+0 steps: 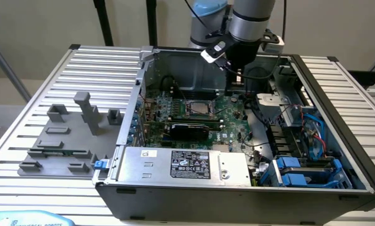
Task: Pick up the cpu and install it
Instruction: 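Close the cpu cover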
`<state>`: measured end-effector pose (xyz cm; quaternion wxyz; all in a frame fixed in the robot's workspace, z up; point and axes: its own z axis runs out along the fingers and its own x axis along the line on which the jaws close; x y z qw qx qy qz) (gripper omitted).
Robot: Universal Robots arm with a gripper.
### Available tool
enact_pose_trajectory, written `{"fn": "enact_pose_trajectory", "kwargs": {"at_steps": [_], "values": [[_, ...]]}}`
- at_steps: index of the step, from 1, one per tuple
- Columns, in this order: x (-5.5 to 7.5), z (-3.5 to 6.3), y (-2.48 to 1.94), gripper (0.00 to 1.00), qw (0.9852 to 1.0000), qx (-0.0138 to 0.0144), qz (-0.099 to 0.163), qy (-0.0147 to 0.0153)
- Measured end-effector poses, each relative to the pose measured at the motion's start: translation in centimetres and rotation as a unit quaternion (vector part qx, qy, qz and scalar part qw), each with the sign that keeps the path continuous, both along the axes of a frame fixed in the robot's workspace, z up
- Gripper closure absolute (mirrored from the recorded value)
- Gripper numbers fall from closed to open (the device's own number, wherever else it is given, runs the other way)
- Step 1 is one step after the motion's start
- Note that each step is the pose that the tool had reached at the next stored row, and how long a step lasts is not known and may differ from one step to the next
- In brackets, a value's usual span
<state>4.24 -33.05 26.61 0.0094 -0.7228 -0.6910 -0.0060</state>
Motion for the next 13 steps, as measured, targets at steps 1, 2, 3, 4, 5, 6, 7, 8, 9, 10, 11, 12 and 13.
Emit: {"fn": "enact_pose_trajectory", "kwargs": {"at_steps": [1, 2, 3, 4, 5, 6, 7, 8, 9, 10, 11, 12, 13], "values": [[0.5, 0.00, -0.03, 0.89, 1.0000, 0.0004, 0.000, 0.0006], [0.9, 0.01, -0.06, 0.89, 1.0000, 0.0006, 0.000, 0.0012], [1.4, 0.00, -0.09, 0.89, 1.0000, 0.0009, 0.000, 0.0015], [1.8, 0.01, -0.12, 0.89, 1.0000, 0.0012, 0.000, 0.0019], [2.1, 0.00, -0.17, 0.89, 1.0000, 0.0015, 0.000, 0.0020], [2.4, -0.07, -0.19, 0.89, 1.0000, 0.0018, 0.000, 0.0022], [2.5, -0.20, -0.22, 0.89, 1.0000, 0.0019, 0.000, 0.0023], [2.6, -0.37, -0.26, 0.89, 1.0000, 0.0019, 0.000, 0.0023], [2.6, -0.54, -0.29, 0.89, 1.0000, 0.0018, 0.000, 0.0024], [2.7, -0.74, -0.33, 0.89, 1.0000, 0.0019, 0.000, 0.0024], [2.7, -0.92, -0.36, 0.89, 1.0000, 0.0019, 0.000, 0.0024], [2.7, -1.10, -0.39, 0.89, 1.0000, 0.0019, 0.000, 0.0024], [2.7, -1.28, -0.42, 0.89, 1.0000, 0.0018, 0.000, 0.0024]]}}
